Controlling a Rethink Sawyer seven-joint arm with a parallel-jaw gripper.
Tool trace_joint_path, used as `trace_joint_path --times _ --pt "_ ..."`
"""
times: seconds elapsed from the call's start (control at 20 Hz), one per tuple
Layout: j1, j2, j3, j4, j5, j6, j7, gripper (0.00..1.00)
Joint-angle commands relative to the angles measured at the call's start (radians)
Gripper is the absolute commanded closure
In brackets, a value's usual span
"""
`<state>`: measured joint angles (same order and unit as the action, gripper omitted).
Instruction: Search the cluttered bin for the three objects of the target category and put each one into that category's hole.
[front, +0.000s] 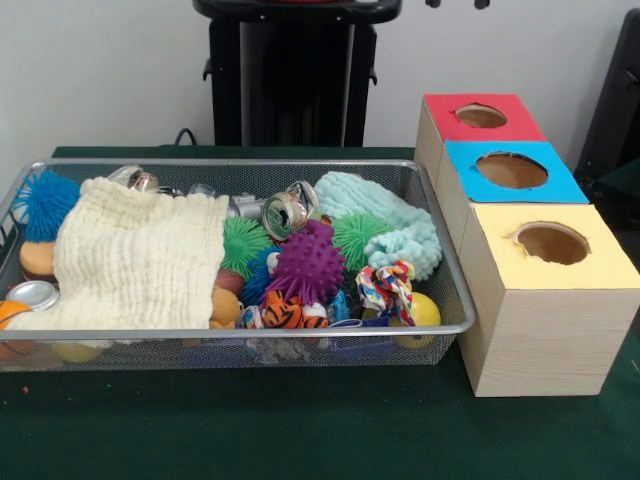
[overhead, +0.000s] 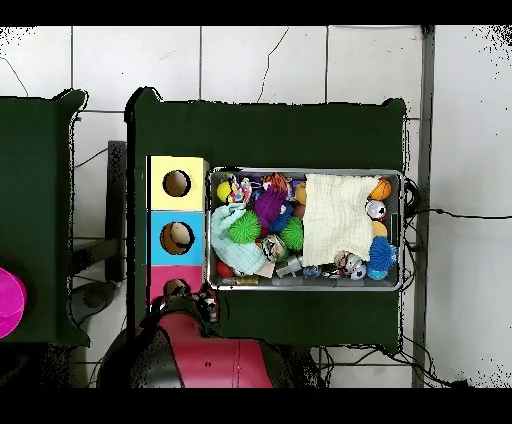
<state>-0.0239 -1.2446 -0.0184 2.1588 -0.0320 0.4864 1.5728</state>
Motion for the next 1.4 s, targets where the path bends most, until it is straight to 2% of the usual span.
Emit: trace_joint_path --times 0.05,0.25,0.6,0.9,1.15,1.4 --pt "-0.045 0.047 0.016 -0.093 -0.043 0.138 0.067 0.00" --pt "-0.089 0.064 0.014 -0.096 -0.054 0.096 0.042 0.00" --pt "-0.217 0.114 0.080 -0.095 -0.064 -0.010 -0.041 0.00" --pt "-0.265 0.208 0.104 -0.176 -0.105 -0.006 -0.041 0.00" --pt "-0.310 0.265 0.148 -0.192 -0.130 -0.050 -0.048 0.00" --pt "-0.351 0.285 0.191 -0.185 -0.151 -0.073 -0.047 0.00"
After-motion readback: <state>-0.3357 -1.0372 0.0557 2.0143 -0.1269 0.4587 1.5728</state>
